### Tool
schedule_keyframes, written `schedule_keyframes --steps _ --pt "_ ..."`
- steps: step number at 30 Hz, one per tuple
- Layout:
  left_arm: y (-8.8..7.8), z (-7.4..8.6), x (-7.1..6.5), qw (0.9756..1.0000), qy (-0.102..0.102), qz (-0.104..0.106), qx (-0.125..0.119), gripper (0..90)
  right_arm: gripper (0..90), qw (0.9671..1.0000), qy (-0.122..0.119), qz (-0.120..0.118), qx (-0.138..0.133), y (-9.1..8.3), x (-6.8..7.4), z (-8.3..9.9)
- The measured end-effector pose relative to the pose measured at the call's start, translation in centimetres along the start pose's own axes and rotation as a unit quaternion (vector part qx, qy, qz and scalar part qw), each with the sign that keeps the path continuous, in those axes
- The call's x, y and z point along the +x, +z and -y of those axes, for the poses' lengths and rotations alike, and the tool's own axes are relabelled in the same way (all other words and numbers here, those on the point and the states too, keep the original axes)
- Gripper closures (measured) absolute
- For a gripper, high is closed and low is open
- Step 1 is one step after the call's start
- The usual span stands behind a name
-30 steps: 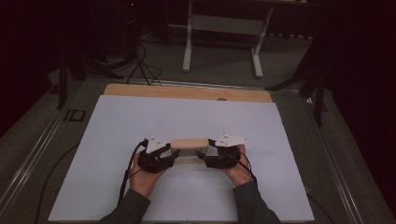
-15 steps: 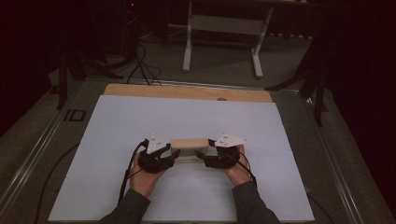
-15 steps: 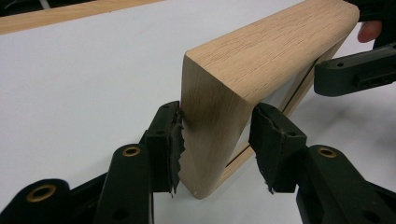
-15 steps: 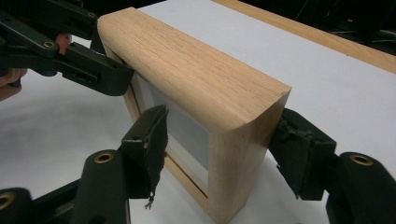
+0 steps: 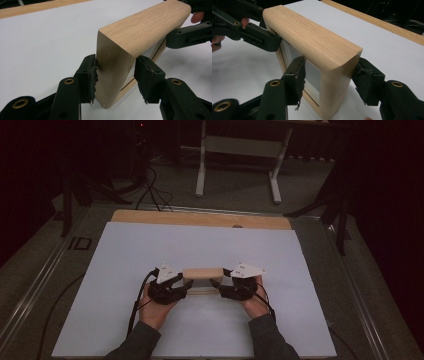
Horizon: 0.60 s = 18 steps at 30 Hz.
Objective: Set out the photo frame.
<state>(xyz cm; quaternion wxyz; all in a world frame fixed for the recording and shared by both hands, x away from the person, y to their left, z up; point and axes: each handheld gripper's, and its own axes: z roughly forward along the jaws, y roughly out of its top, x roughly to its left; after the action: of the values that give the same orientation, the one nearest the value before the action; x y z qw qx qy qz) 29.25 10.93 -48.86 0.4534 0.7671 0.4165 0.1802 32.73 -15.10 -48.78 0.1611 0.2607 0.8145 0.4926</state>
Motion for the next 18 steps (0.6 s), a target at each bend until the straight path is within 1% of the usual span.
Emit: schedule_keyframes --steps 6,10,18 --pt "-0.10 -0.28 0.02 1.0000 0.005 0.004 -0.006 51.2 47.2 1.0000 -0.007 0.003 -0.001 -0.05 -0.01 -0.02" --pt "-0.14 -0.49 0.05 0.9999 0.015 0.005 -0.006 51.1 48.2 1.0000 -0.006 0.003 0.000 -0.10 -0.04 -0.04" --pt "-0.04 -0.71 0.02 0.9998 0.021 0.000 -0.004 51.4 49.5 1.0000 -0.003 0.006 0.003 -0.20 -0.10 -0.12"
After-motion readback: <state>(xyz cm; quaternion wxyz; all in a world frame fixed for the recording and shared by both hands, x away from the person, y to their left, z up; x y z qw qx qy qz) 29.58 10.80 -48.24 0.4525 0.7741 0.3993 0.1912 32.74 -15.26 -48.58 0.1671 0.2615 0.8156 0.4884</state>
